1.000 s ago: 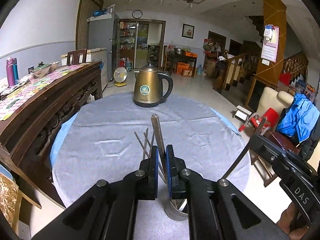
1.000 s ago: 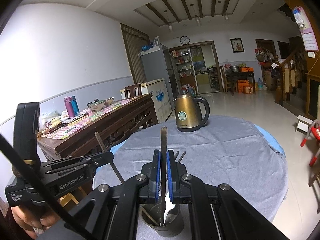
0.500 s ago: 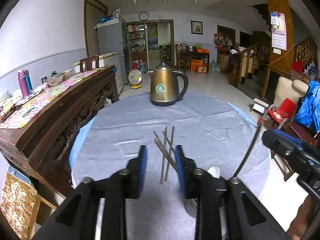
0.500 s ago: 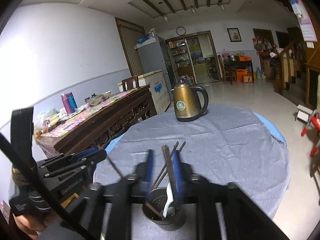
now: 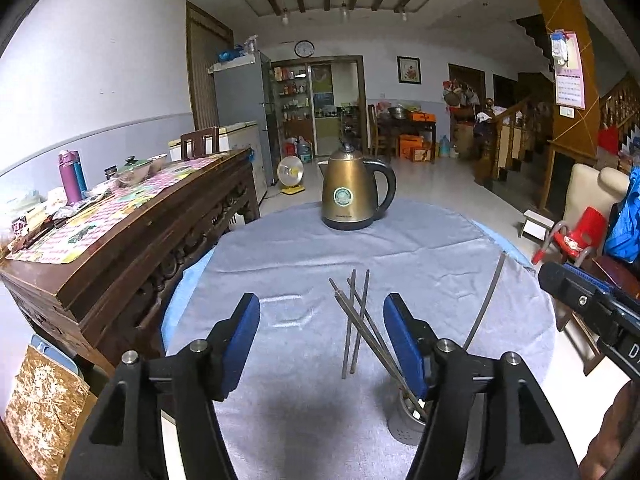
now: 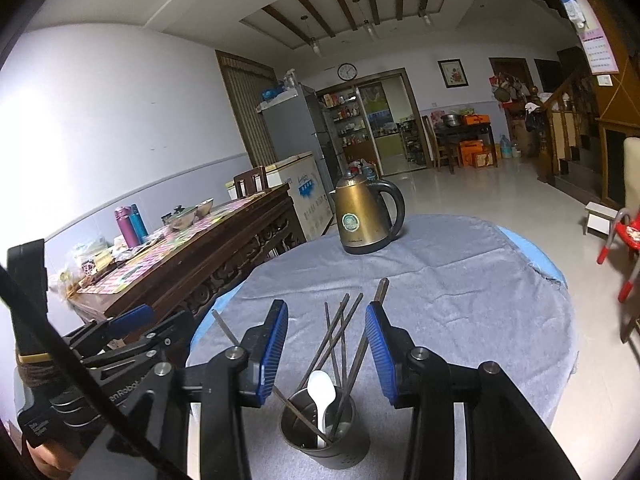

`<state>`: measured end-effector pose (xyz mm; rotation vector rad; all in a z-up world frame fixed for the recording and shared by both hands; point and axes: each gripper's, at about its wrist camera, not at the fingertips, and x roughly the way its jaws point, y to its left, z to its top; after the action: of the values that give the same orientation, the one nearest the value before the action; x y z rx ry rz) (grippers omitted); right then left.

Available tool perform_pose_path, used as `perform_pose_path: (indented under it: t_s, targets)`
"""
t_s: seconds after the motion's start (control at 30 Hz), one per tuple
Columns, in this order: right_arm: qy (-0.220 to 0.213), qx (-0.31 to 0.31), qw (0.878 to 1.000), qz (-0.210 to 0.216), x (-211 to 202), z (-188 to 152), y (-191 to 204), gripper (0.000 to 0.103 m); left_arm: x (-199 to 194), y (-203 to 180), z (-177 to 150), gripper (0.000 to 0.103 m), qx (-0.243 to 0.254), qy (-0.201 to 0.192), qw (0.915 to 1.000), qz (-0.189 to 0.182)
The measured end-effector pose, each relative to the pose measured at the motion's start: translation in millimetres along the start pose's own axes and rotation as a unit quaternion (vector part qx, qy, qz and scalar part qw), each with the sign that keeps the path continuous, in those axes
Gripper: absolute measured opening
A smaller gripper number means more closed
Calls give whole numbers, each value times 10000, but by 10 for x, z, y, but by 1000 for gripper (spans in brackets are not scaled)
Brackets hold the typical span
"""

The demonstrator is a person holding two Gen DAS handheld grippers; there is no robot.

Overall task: Organize utensils
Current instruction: 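Withdraw both tools from the cup toward the chopsticks lying on the cloth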

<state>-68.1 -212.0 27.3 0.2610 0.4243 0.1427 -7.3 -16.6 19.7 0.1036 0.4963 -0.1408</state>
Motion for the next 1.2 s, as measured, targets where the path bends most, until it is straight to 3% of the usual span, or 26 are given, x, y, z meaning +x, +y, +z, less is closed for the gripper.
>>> perform_pose_path:
  t_s: [0.2,0.67,1.2]
  targets:
    - [30,31,10000,-4,10,-1,-12,49,-61,7,16,67,22,-50,10000,22]
    - [-19,157,9999,-33,20,36,-39,49,-109,-84,25,69,196,52,9998,35]
    - [147,382,9991,-127,151,13,-178,49,112,-153,-10,69,282,336,9990,-43]
